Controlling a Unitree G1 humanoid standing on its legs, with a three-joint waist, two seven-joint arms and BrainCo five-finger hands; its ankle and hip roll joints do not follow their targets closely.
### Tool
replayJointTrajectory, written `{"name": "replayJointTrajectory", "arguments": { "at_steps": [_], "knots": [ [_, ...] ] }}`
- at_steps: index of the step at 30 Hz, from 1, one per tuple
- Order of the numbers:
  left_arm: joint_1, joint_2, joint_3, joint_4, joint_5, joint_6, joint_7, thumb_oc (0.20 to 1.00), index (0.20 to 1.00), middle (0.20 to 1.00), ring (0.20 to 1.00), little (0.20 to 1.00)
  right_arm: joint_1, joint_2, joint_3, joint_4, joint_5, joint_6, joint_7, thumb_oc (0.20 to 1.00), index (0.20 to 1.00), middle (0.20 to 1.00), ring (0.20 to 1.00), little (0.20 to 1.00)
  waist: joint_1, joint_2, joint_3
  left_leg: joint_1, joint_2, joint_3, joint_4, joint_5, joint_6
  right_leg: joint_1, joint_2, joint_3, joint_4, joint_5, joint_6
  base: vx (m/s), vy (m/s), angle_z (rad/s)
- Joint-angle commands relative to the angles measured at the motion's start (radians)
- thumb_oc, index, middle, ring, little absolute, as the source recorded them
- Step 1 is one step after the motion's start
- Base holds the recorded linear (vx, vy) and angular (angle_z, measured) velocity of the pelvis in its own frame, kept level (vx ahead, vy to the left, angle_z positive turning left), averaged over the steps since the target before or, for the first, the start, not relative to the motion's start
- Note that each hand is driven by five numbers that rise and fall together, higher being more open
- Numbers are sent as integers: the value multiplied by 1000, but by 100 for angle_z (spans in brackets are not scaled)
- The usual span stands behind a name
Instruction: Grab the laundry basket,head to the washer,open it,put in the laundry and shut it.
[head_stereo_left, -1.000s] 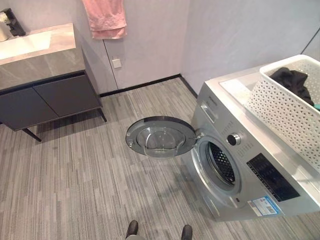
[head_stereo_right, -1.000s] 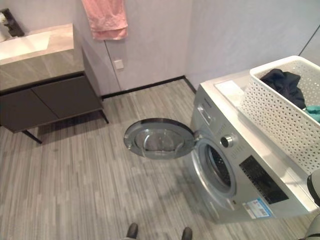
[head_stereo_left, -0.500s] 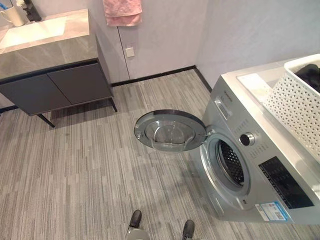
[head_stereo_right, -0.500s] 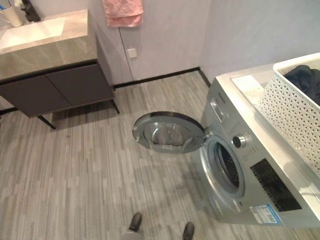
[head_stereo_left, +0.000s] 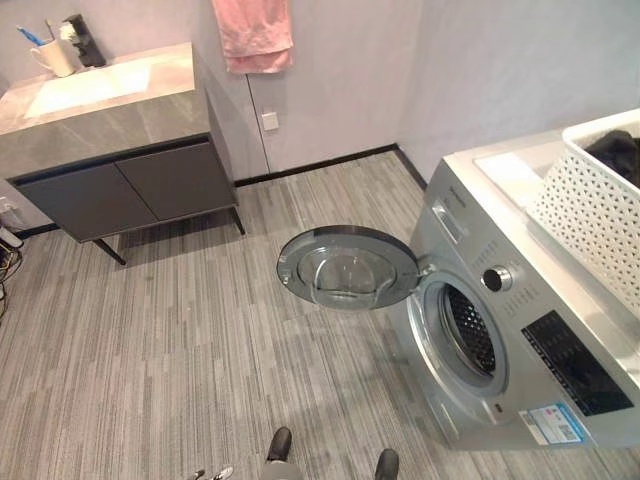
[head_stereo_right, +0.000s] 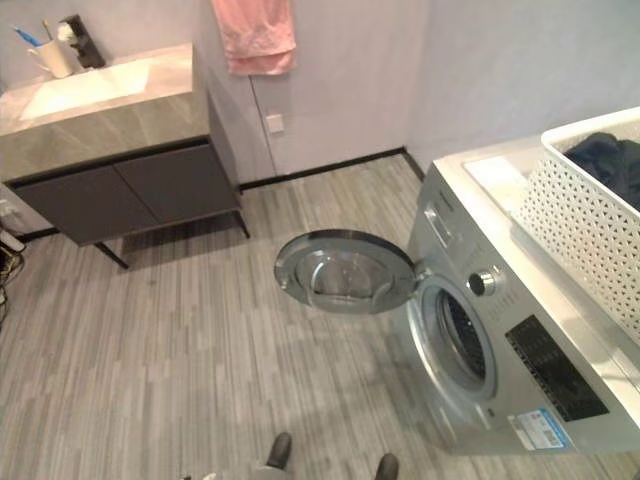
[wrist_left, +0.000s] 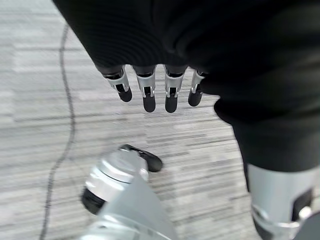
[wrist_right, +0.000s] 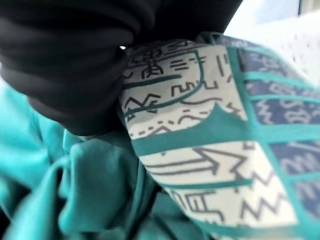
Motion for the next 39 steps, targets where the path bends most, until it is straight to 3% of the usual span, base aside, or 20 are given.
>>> {"name": "replayJointTrajectory", "arguments": {
  "at_steps": [1,7,13,22,27,37,39],
  "knots": [
    [-19,50,-75,-8,-17,-22,29,1000,1000,1000,1000,1000,-76,-70,20,-12,93,-11,-117,200,200,200,200,200,8,-74,-10,123,27,55,49,181,20,13,-77,38,87,-179,46,37,38,8],
    [-9,61,-72,-20,-15,-21,41,1000,1000,1000,1000,1000,-168,-111,30,-32,184,-13,-174,200,200,200,200,200,7,-96,-27,139,29,53,48,174,16,39,-76,32,83,-180,48,9,9,1],
    [-5,63,-45,22,-17,-23,84,1000,1000,1000,1000,1000,-356,-146,86,-110,324,-37,-308,200,200,200,200,200,-4,-132,-54,152,30,58,57,163,13,57,-75,32,83,-180,49,2,31,4],
    [-25,58,-15,116,21,-31,116,1000,1000,1000,1000,1000,-440,-156,126,-225,329,-69,-398,200,200,200,200,200,-30,-167,-78,167,32,79,79,128,17,67,-76,53,87,-175,52,-2,45,-2],
    [-49,62,13,166,53,-34,130,1000,1000,1000,1000,1000,-452,-162,118,-348,318,-78,-442,200,200,200,200,200,-66,-184,-87,187,25,115,109,63,33,60,-83,100,96,-160,58,-23,63,-13],
    [-52,60,64,213,91,-47,148,1000,1000,1000,1000,1000,-447,-221,73,-507,317,-115,-508,200,200,200,200,200,-119,-177,-103,252,1,225,119,-70,77,11,-99,214,110,-119,87,-48,82,-44],
    [-49,56,86,235,101,-47,150,1000,1000,1000,1000,1000,-442,-246,62,-580,316,-119,-511,200,200,200,200,200,-145,-177,-106,276,-8,265,109,-101,85,-15,-101,252,120,-103,100,-80,109,-24]
  ]
}}
